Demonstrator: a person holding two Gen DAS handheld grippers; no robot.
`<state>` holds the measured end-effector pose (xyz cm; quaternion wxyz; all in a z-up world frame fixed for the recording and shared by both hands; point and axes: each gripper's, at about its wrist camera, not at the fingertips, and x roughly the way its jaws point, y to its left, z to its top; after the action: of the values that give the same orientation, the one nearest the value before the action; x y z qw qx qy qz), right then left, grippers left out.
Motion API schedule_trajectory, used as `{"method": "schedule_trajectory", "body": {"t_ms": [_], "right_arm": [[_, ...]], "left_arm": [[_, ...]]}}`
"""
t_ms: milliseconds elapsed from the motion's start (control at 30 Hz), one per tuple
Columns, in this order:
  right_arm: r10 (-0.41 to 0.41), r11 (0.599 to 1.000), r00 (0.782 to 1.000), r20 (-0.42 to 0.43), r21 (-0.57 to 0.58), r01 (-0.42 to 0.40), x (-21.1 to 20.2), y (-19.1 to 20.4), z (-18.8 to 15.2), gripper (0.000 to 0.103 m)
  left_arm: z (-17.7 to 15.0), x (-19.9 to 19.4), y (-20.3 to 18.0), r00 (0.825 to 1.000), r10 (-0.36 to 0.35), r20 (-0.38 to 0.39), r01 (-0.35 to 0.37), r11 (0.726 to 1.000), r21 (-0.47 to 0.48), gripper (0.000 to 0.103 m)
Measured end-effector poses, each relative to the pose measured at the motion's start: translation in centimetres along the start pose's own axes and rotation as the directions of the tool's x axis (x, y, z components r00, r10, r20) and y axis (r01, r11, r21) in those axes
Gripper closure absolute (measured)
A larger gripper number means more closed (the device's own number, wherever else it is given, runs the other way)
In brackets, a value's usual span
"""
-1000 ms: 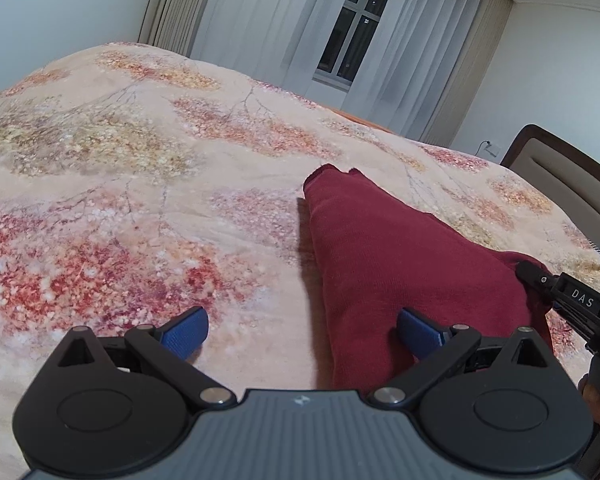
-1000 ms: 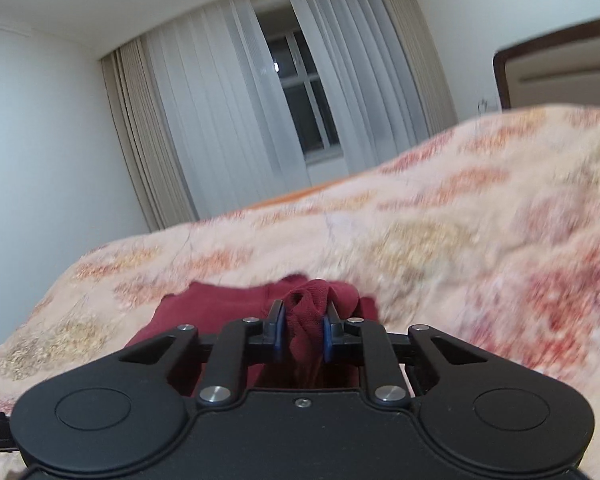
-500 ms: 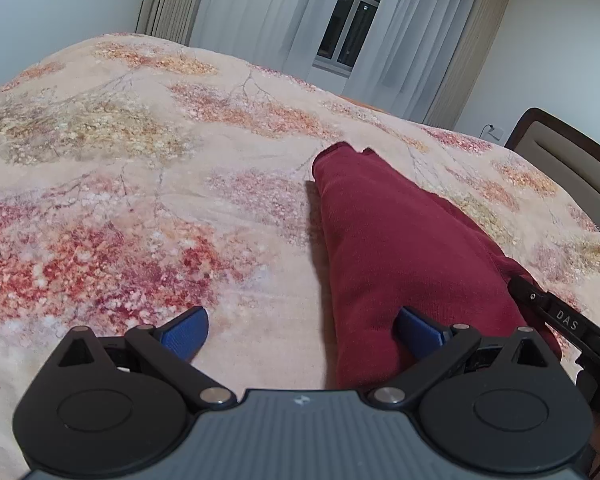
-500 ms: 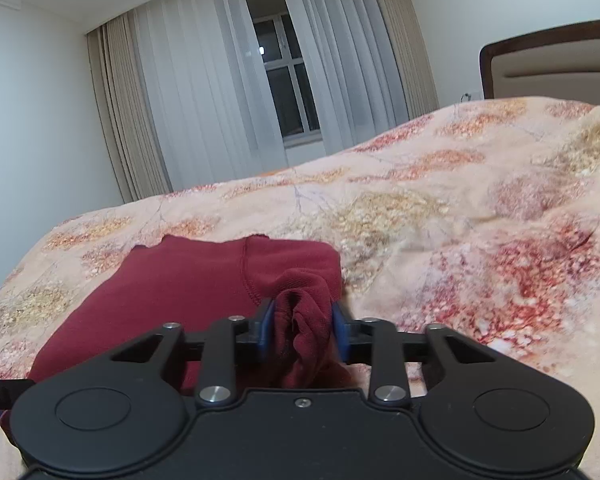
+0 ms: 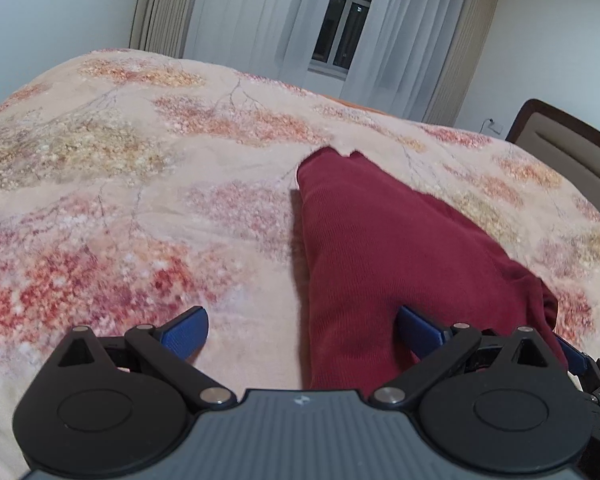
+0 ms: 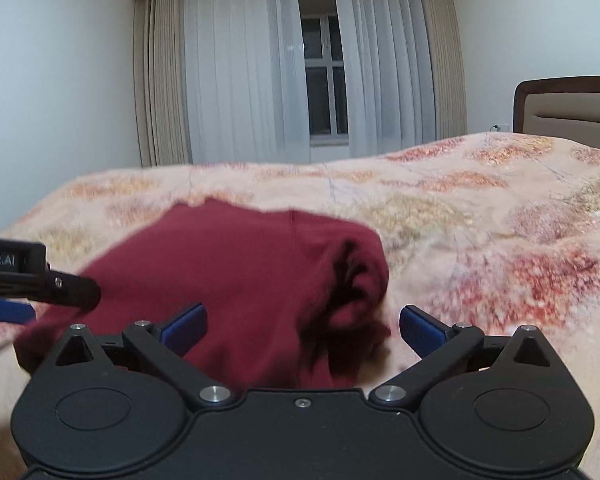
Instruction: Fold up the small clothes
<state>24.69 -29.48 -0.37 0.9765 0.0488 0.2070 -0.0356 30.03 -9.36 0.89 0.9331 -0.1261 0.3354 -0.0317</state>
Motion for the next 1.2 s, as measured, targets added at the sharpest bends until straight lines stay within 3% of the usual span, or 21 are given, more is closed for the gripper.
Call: {"method": "schedule_trajectory", "body": {"t_ms": [633, 900, 1033, 1200], "right_arm": [[0.029, 0.997, 0.999, -0.017, 0.068, -0.028, 0.2, -1.1, -1.4, 0.001], [0.068, 0.991, 0.996, 0.065, 0.111, -0.075, -0.5, -2.7, 0.8, 0.001], [0.094, 0.978, 0.996, 0.004, 0.189, -0.093, 1.7, -4.8, 2.8, 0.001], [0.144, 0.942, 0.984, -0.104, 0.318, -0.105, 5.3, -7.1, 3.8, 0.001]], "left_arm": [[-0.6, 0.1, 0.4, 1.000, -0.004, -0.006, 0.004, 1.000, -0.006, 0.001], [2.3, -0.4, 0.7, 0.998, -0.051, 0.046, 0.052, 0.999, -0.007, 0.000], [4.7, 1.5, 1.2, 0.995, -0.093, 0.032, 0.093, 0.996, -0.017, 0.000], [6.0, 5.3, 2.0, 0.991, -0.116, -0.073, 0.112, 0.992, -0.058, 0.000]]}}
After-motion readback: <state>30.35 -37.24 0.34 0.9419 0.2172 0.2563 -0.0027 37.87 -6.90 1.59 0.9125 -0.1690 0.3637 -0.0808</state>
